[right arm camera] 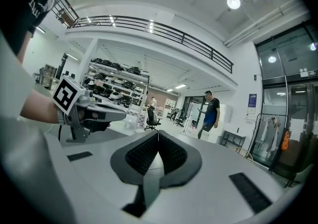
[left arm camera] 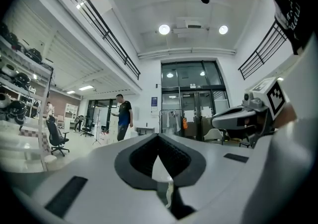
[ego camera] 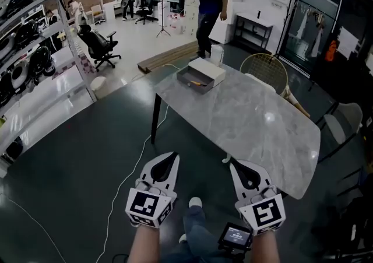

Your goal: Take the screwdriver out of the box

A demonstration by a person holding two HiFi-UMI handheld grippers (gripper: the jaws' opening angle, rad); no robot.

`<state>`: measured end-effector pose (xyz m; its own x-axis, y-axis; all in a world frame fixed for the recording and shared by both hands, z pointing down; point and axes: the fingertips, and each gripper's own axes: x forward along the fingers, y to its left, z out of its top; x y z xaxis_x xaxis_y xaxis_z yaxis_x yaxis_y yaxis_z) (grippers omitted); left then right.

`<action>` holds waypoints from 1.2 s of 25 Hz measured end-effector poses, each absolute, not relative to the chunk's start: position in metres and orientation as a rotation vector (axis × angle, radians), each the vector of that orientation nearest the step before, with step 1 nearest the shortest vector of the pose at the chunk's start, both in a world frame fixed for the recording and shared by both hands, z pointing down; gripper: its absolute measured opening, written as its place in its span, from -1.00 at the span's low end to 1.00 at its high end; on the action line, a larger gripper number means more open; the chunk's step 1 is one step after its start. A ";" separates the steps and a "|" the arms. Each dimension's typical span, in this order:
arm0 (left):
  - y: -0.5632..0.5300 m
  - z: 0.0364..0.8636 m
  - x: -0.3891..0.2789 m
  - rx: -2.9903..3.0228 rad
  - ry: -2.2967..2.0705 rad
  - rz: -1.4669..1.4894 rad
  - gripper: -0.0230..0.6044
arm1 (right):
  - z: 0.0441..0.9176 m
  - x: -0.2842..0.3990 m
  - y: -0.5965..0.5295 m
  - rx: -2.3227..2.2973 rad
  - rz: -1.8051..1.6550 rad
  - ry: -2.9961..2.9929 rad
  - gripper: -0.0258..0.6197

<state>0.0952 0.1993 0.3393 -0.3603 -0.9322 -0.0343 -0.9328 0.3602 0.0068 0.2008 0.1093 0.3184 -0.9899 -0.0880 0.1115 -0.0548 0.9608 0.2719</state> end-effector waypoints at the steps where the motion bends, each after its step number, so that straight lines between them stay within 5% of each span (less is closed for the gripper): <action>1: 0.198 0.341 0.088 -1.763 2.568 0.042 -0.89 | 0.319 0.194 0.106 0.114 -0.409 -2.990 -0.84; 18: 0.093 0.331 -0.112 -1.811 2.500 -0.125 -0.89 | 0.329 -0.025 0.009 0.122 -0.281 -3.015 -0.84; 30: 0.028 0.341 -0.175 -1.913 2.474 -0.185 -0.89 | 0.320 -0.089 -0.057 0.223 -0.275 -3.019 -0.84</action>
